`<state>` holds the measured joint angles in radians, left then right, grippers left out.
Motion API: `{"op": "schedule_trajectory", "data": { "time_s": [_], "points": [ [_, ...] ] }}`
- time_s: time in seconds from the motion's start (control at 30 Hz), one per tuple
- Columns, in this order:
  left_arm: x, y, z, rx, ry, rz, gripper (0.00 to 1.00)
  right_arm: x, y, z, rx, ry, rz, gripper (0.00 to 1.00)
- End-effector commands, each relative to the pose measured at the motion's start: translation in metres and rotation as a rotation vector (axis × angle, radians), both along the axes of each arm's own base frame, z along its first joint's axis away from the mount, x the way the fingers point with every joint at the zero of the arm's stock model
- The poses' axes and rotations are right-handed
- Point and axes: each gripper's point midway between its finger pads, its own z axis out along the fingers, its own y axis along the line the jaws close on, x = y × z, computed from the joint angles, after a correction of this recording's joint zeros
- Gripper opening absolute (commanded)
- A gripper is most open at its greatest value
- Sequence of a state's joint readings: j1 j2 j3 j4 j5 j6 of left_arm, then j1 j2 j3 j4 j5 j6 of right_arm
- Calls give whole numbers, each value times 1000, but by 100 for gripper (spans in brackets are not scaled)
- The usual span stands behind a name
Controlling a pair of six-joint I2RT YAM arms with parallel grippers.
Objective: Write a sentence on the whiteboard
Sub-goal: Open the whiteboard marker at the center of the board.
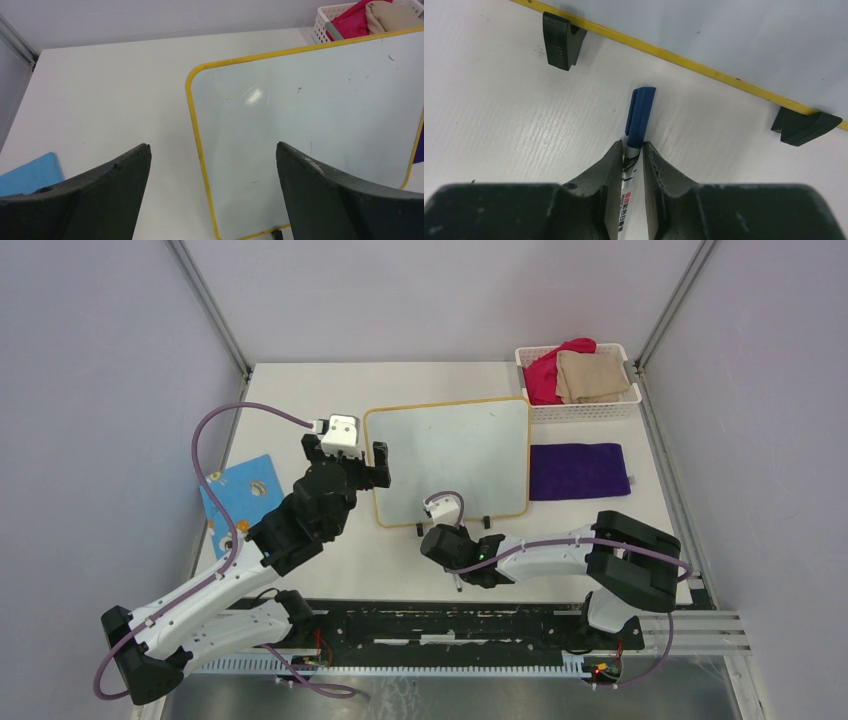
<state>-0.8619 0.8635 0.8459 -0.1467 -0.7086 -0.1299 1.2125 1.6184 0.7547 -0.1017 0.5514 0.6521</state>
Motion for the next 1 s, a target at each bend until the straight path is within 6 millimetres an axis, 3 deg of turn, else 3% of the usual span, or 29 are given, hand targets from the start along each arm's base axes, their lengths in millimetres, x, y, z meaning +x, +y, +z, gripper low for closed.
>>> {"op": "schedule_trajectory", "data": {
  "time_s": [0.0, 0.1, 0.27, 0.37, 0.67, 0.97],
  "points": [
    [0, 4, 15, 1, -41, 14, 100, 0, 1, 6, -22, -2, 56, 25],
    [0, 3, 16, 1, -42, 12, 100, 0, -2, 8, -34, -2, 67, 27],
    [0, 3, 16, 1, -42, 10, 100, -5, 2, 19, 4, 7, 94, 47],
    [0, 3, 15, 2, -41, 9, 100, -8, 2, 25, 20, 15, 107, 52],
    [0, 3, 16, 1, -40, 6, 100, -24, -4, 6, -5, 101, 146, 46],
    [0, 2, 15, 0, -38, 7, 100, -24, -14, -9, -41, 135, 136, 38]
  ]
}}
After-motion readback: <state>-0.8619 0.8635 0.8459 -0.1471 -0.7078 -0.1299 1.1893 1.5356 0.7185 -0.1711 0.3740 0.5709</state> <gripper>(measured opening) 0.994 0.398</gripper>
